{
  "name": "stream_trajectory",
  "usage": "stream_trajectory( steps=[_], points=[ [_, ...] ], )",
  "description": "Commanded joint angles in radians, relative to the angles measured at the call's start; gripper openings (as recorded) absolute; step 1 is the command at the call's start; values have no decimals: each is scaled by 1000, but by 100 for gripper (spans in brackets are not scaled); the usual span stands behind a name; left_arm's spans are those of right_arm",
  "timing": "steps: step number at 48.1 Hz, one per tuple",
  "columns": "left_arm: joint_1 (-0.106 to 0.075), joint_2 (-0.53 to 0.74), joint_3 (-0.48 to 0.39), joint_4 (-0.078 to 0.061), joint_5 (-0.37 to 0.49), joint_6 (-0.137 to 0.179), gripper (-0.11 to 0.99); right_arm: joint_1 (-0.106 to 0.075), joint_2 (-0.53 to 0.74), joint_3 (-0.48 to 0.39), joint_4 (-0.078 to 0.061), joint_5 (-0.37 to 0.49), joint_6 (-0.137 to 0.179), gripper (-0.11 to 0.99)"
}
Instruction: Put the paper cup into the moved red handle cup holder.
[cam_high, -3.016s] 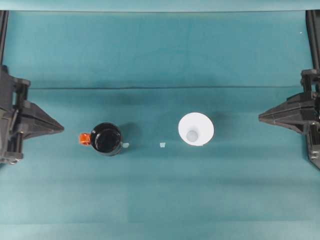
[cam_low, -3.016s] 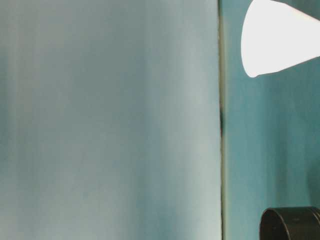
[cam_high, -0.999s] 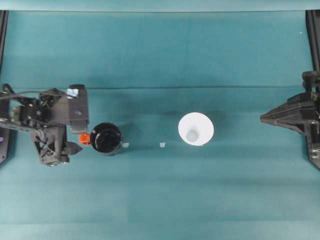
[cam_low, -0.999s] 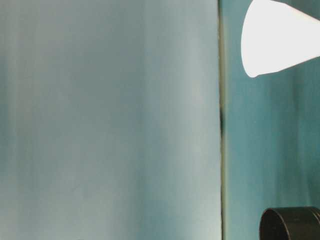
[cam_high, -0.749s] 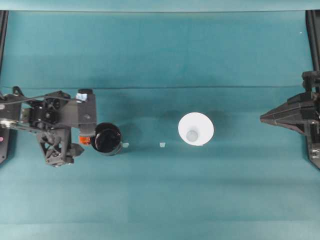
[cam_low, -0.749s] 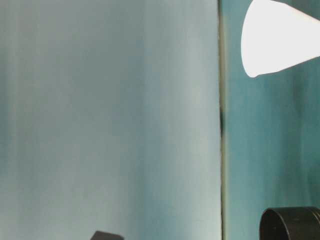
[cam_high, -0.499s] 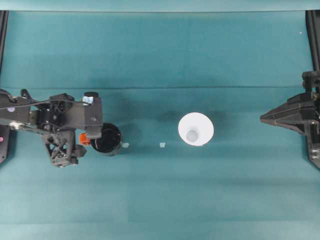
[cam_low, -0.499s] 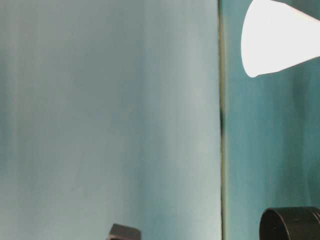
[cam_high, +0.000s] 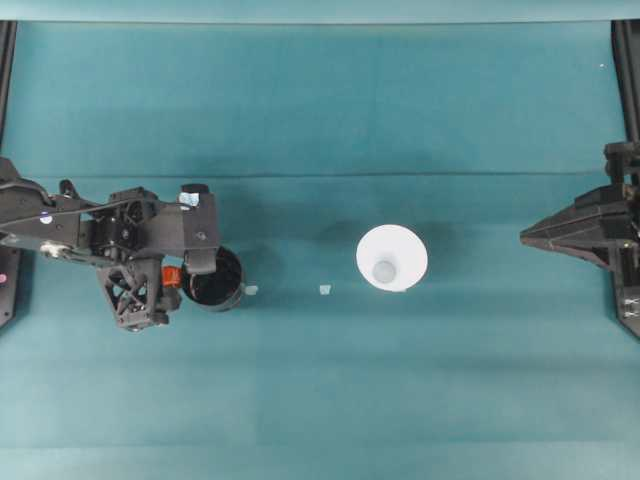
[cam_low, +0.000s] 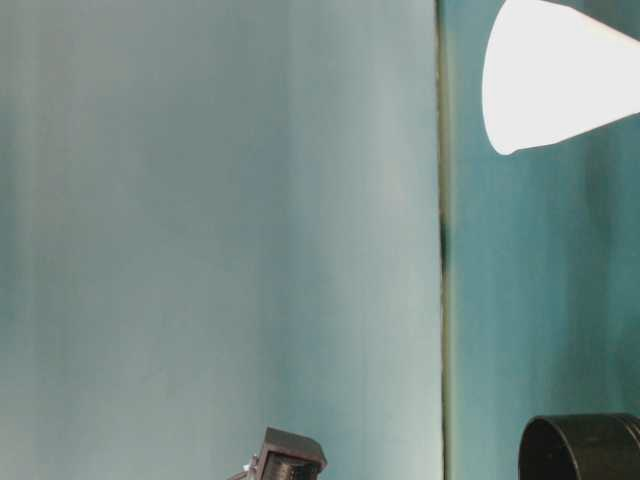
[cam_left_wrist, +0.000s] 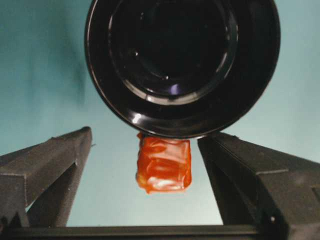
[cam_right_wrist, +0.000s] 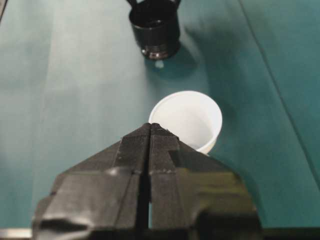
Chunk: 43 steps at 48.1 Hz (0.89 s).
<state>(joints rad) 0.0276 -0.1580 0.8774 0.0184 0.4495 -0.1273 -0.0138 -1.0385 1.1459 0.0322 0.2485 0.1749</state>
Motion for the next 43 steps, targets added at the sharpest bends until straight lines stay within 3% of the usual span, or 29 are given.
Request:
stream_trajectory(
  steps=[1,18,23,30,36,43],
  points=[
    [0,-2,-9,2,-6,2,95,-2,8,-20,-2,-5,8,-11],
    [0,-2,-8,2,-6,3,91,-2,8,-18,-2,-6,8,-11],
    [-3,-2,-8,2,-6,3,72,-2,8,-18,-2,-6,8,-11],
    [-12,-2,-9,2,-9,37,29,-2,8,-20,-2,-8,8,-11],
    [-14,-2,-20,2,0,78,27,-2,8,-18,-2,-9,8,-11],
    [-14,0,-26,2,3,89,27,-2,8,-20,-2,-9,8,-11]
  ],
)
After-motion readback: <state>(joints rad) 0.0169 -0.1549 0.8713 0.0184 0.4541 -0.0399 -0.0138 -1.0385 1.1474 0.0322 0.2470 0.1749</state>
